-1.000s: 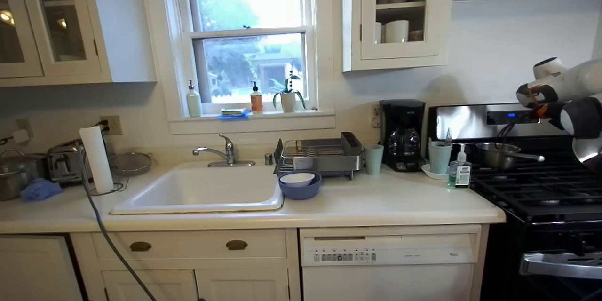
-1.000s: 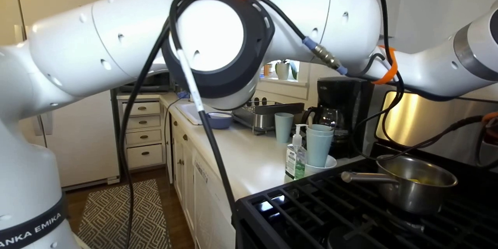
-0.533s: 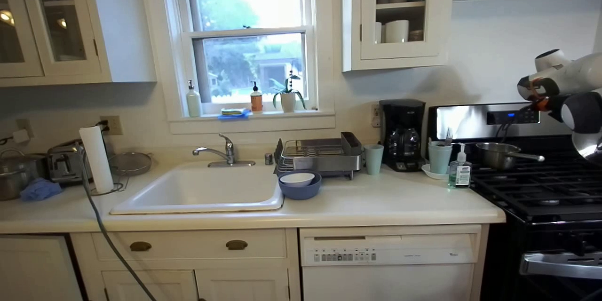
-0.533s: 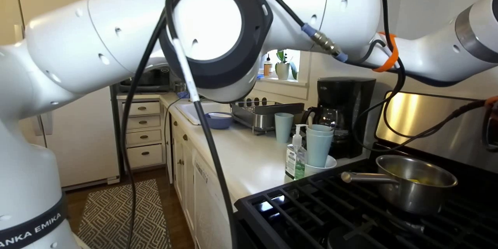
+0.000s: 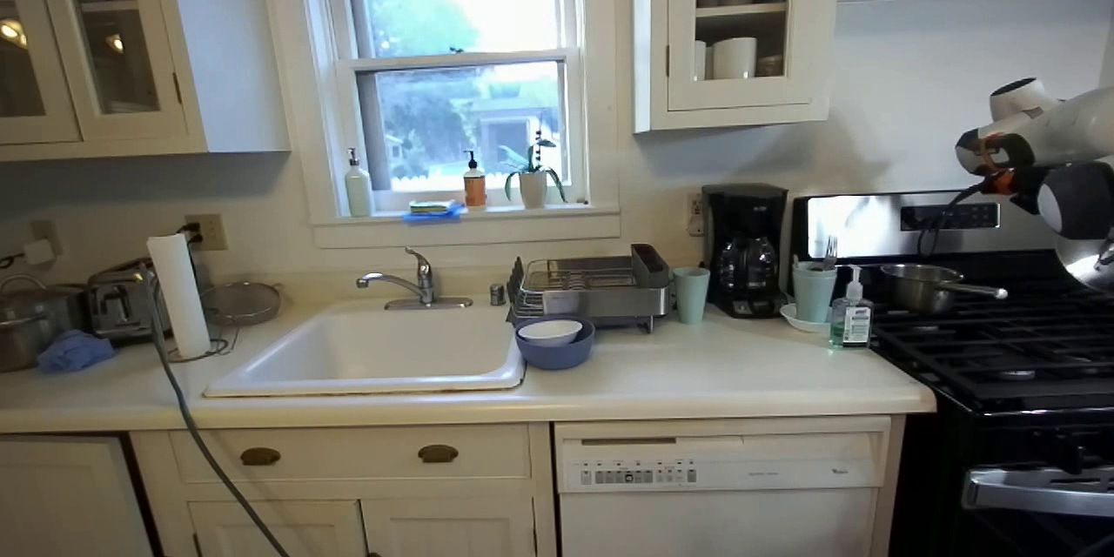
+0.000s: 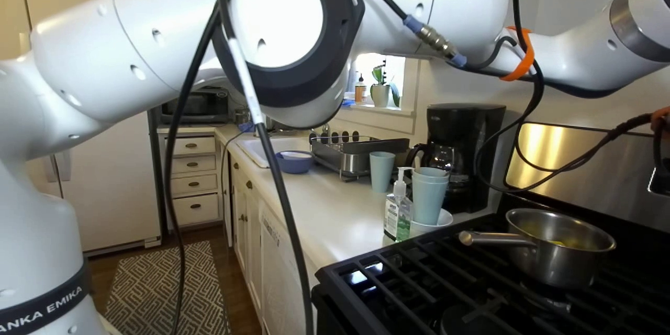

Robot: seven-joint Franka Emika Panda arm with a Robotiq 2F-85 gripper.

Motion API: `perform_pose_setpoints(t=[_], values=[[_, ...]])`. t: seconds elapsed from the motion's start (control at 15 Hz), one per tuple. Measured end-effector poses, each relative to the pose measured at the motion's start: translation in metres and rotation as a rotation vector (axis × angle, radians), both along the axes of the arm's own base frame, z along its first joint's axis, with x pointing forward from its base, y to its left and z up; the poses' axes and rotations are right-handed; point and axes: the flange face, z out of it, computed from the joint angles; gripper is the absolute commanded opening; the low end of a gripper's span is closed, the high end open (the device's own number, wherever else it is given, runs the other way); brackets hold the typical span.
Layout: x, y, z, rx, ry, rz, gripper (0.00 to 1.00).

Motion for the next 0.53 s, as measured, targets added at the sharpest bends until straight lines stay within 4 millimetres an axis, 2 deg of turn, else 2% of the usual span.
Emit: perform_pose_setpoints(t=[0.53], values=[[0.022,0.011,0.030,-0.061,-0.020,0.081,0.02]])
